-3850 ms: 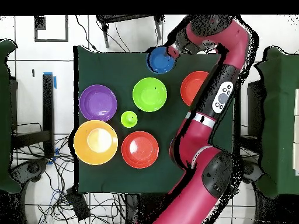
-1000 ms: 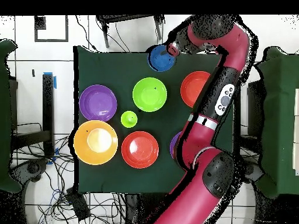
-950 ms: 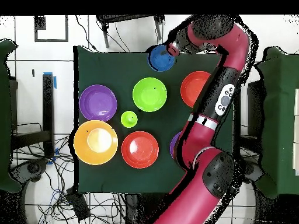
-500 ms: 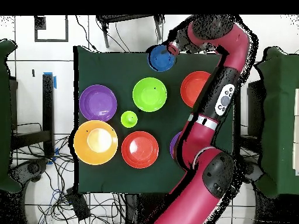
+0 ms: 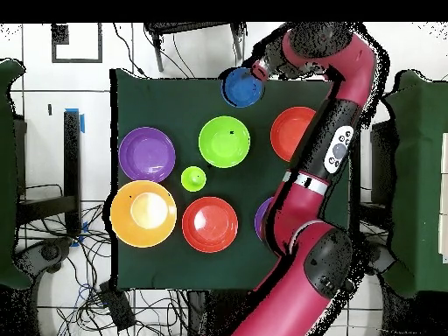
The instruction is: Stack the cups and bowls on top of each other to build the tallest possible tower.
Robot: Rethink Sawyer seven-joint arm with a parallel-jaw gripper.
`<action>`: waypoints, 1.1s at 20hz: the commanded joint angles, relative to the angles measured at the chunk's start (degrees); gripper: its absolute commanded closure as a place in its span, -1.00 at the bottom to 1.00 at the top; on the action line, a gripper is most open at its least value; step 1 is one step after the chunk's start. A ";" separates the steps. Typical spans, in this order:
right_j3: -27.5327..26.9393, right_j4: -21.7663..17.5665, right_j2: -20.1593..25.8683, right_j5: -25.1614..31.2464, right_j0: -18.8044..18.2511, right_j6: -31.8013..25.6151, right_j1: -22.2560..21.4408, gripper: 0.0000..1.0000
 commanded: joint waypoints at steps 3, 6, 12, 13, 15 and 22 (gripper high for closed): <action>1.75 2.59 -11.01 7.03 0.21 8.25 -7.79 -1.00; 1.56 3.50 -12.08 9.03 0.58 9.54 -9.69 -1.00; -7.00 -5.82 -3.96 10.62 4.43 5.33 -11.54 -1.00; -8.04 -8.37 -2.07 11.30 4.65 4.42 -12.14 -1.00; -9.93 -13.51 1.83 12.84 4.96 2.77 -13.63 -1.00; -13.16 -26.66 13.99 15.81 4.50 3.32 -16.52 -1.00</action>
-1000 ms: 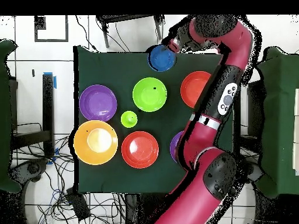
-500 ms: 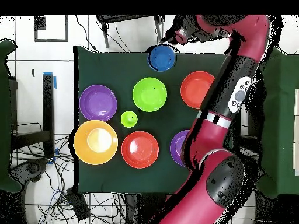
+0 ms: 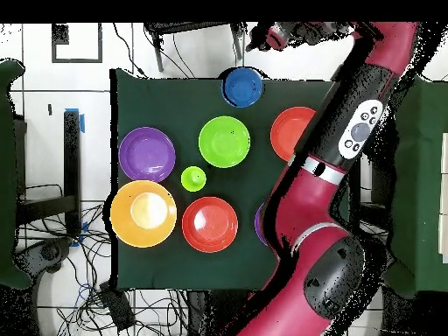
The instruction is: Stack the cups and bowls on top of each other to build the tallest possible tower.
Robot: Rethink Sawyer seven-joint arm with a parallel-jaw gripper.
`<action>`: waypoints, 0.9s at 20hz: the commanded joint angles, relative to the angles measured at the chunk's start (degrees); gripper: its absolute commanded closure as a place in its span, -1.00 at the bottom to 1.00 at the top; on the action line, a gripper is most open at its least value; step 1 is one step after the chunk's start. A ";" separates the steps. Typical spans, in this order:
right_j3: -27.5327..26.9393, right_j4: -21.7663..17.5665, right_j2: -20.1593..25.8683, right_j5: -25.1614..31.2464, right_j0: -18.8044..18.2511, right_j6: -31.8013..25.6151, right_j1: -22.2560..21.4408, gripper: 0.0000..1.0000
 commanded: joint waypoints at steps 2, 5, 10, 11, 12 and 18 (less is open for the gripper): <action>-8.17 -13.01 7.04 6.89 1.71 5.32 -4.23 -1.00; -4.86 -6.05 1.72 4.98 0.50 10.81 -4.47 -1.00; 10.17 12.17 -12.29 1.40 -3.69 25.23 -5.51 -1.00; 15.22 16.02 -14.57 0.29 -5.50 28.92 -6.10 -1.00; 20.50 19.41 -16.30 -1.00 -7.50 32.60 -6.75 -1.00; 43.47 29.19 -19.98 -9.78 -15.95 46.35 -9.50 -1.00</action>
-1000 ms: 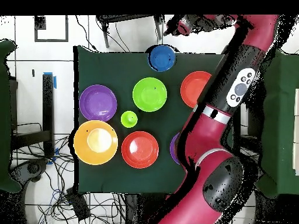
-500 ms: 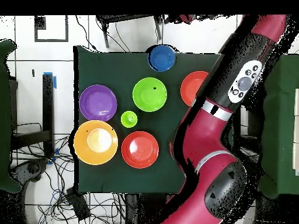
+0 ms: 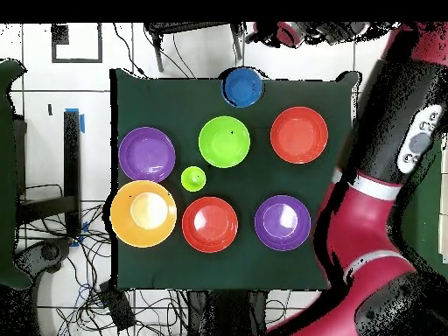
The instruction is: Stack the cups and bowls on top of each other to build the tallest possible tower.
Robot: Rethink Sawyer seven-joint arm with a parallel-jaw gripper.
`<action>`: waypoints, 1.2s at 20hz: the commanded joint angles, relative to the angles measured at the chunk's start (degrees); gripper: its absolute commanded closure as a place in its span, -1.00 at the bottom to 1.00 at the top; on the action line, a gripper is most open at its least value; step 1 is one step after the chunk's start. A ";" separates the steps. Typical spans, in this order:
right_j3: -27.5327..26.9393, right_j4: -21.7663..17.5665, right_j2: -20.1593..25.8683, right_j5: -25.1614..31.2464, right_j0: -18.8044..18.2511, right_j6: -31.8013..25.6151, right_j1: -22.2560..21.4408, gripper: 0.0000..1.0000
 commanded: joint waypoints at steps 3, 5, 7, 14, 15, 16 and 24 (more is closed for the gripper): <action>25.94 8.63 -16.12 -10.78 -7.02 30.81 -3.92 -1.00; 27.01 9.15 -17.56 -13.39 -6.76 30.49 -3.78 -1.00; 27.74 10.07 -18.88 -14.98 -6.59 30.05 -3.91 -1.00; 32.07 13.16 -22.09 -20.50 -7.69 30.15 -5.85 -1.00; 32.66 13.53 -22.38 -21.13 -7.91 30.35 -6.08 -1.00; 32.94 13.90 -22.88 -21.59 -7.93 30.39 -6.32 -1.00; 36.74 17.03 -26.84 -27.97 -9.66 34.46 -8.01 -1.00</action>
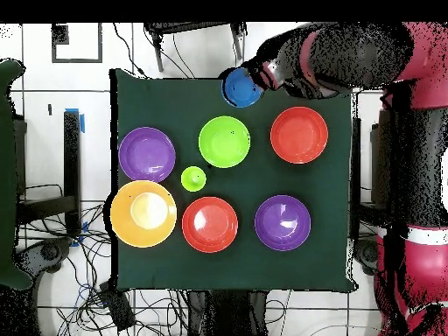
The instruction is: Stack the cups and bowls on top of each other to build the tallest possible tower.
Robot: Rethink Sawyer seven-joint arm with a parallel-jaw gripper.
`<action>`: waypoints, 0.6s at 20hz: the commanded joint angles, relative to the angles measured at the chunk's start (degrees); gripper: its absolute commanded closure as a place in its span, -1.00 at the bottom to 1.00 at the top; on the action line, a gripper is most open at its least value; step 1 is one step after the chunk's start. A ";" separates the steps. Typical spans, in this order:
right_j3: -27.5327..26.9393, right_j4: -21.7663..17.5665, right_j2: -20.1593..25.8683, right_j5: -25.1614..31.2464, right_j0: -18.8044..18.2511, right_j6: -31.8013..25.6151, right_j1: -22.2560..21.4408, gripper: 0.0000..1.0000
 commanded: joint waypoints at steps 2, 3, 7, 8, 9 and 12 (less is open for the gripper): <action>8.47 1.74 -14.07 -5.47 -0.61 9.63 -2.29 -1.00; 9.20 2.17 -14.56 -6.34 -0.90 10.30 -2.55 -1.00; 12.25 3.48 -16.47 -11.67 -2.05 14.52 -3.11 -1.00; 12.67 3.59 -16.85 -13.43 -2.21 15.19 -3.04 -1.00; 12.81 3.83 -17.35 -14.59 -2.20 15.51 -3.09 -1.00; 12.98 4.41 -19.10 -17.91 -2.29 16.44 -3.27 -1.00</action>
